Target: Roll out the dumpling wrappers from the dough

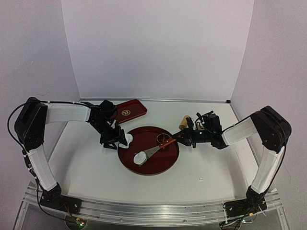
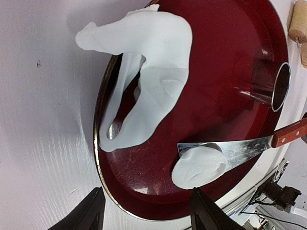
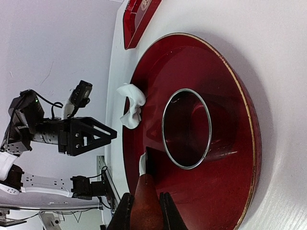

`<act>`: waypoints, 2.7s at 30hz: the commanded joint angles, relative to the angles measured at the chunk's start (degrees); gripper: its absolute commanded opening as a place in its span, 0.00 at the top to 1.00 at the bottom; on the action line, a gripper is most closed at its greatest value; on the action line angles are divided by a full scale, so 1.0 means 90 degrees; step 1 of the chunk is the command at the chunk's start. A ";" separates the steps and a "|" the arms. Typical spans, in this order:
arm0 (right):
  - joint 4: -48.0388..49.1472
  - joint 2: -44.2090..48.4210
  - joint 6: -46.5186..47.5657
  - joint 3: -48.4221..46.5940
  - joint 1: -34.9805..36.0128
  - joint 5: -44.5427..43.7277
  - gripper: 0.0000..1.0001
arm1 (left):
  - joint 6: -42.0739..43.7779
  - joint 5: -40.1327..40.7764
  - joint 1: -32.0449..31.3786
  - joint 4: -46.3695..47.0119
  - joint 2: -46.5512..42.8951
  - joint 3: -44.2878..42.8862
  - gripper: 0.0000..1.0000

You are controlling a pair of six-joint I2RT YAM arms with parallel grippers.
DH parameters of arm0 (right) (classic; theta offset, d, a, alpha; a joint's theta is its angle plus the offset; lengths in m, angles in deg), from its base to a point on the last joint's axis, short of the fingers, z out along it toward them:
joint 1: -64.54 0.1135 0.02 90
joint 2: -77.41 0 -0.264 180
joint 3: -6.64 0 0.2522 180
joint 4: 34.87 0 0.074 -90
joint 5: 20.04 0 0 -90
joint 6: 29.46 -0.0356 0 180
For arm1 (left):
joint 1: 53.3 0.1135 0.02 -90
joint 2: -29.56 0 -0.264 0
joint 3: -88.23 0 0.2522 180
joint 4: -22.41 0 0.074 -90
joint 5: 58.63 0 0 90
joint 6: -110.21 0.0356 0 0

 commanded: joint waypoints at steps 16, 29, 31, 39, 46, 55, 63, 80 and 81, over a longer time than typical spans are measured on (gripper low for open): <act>-0.1530 -0.0167 -0.0492 -0.2918 -0.0040 -0.0184 1.00 | -0.0372 0.1754 0.0333 -0.1330 -0.1877 -0.0155 0.31; -0.2834 -0.1743 -0.0299 -0.6101 -0.0019 -0.1773 1.00 | -0.0236 0.2010 0.0424 -0.1750 -0.2285 -0.0213 0.31; -0.2902 -0.1971 -0.0278 -0.6426 -0.0013 -0.2011 1.00 | -0.0194 0.1963 0.0424 -0.1760 -0.2285 -0.0209 0.31; -0.3100 -0.3292 -0.0324 -0.8047 0.0092 -0.2673 1.00 | 0.0214 0.1855 0.0422 -0.1910 -0.2013 -0.0501 0.31; -0.3589 -0.4453 -0.0135 -0.9414 0.0179 -0.2969 1.00 | 0.0495 0.1866 0.0423 -0.2049 -0.1833 -0.0749 0.31; -0.3676 -0.4238 0.0121 -0.9463 0.0182 -0.2860 1.00 | 0.0491 0.1910 0.0423 -0.2030 -0.1728 -0.0820 0.31; -0.3706 -0.3735 0.0228 -0.9459 0.0166 -0.2517 1.00 | 0.0329 0.1956 0.0423 -0.1814 -0.1717 -0.0819 0.31; -0.4645 0.1239 0.0481 -0.4345 -0.0690 -0.2056 1.00 | 0.0658 0.2466 0.0427 -0.0794 -0.1956 -0.1224 0.00; -0.4733 0.1537 0.0534 -0.3995 -0.0766 -0.2048 1.00 | 0.0690 0.2469 0.0431 -0.0689 -0.1965 -0.1213 0.00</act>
